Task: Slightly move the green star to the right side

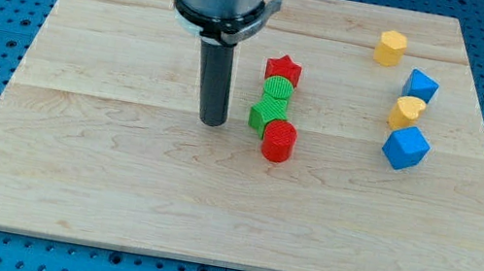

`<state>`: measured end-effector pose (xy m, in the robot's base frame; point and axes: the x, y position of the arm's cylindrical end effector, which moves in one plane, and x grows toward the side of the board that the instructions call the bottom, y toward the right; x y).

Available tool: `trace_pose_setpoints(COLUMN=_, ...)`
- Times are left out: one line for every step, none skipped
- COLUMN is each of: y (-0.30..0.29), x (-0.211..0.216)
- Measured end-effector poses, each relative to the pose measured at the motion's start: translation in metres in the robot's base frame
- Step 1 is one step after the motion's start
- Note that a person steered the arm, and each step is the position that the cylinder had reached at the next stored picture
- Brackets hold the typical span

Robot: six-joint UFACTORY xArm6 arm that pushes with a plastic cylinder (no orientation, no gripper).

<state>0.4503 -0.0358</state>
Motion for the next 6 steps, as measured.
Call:
trace_pose_setpoints(y=0.009, x=-0.002)
trace_pose_setpoints(y=0.017, x=-0.005)
trace_pose_setpoints(y=0.026, x=-0.006)
trace_pose_setpoints(y=0.03, x=-0.006)
trace_pose_setpoints(y=0.03, x=-0.006)
trace_pose_setpoints(y=0.024, x=-0.006)
